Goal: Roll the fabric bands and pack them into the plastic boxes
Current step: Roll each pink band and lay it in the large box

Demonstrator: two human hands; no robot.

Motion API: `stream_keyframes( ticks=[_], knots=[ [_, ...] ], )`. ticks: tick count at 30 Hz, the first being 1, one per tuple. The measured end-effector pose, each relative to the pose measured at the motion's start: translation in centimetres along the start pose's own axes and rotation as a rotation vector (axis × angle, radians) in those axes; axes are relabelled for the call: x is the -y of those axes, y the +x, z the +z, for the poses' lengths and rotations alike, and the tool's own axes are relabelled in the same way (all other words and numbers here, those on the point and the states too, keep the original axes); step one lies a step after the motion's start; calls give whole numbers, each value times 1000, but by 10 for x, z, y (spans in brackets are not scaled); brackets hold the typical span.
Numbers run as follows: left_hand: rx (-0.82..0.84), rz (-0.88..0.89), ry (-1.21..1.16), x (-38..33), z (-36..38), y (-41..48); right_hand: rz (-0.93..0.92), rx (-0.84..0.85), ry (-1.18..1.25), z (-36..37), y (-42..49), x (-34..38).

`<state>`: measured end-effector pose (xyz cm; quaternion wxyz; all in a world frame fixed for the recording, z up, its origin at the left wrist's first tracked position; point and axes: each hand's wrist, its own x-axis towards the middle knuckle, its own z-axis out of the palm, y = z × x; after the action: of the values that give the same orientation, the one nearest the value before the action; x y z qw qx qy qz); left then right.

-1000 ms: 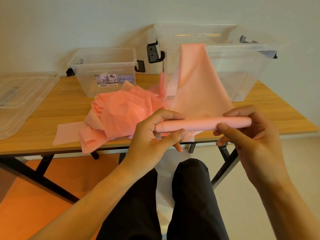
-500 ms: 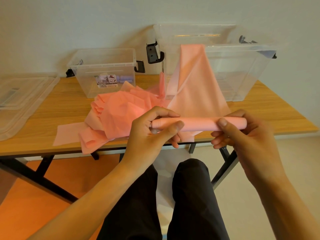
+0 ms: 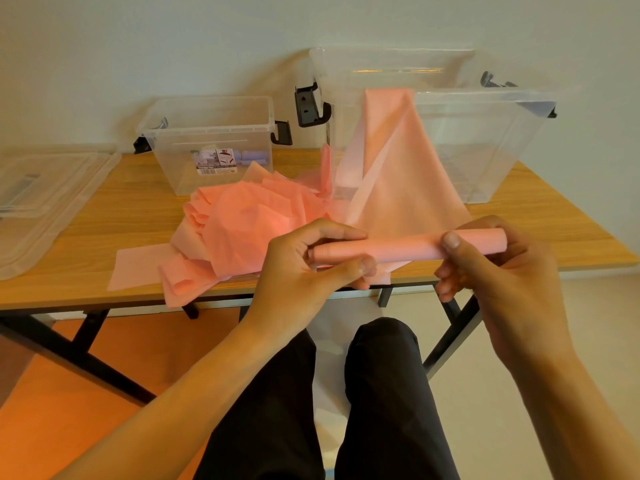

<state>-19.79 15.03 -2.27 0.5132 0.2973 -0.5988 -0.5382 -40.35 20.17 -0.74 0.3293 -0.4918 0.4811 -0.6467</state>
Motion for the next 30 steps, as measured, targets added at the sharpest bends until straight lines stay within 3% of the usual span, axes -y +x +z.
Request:
stream_keyframes(
  ticks=[6,30],
  knots=[
    [-50,22,-17,-2,1,1,-8,49,-9,0,-1,-1],
    [52,21,-21,-4,0,-5,-11,31,-10,2,-2,3]
  ],
)
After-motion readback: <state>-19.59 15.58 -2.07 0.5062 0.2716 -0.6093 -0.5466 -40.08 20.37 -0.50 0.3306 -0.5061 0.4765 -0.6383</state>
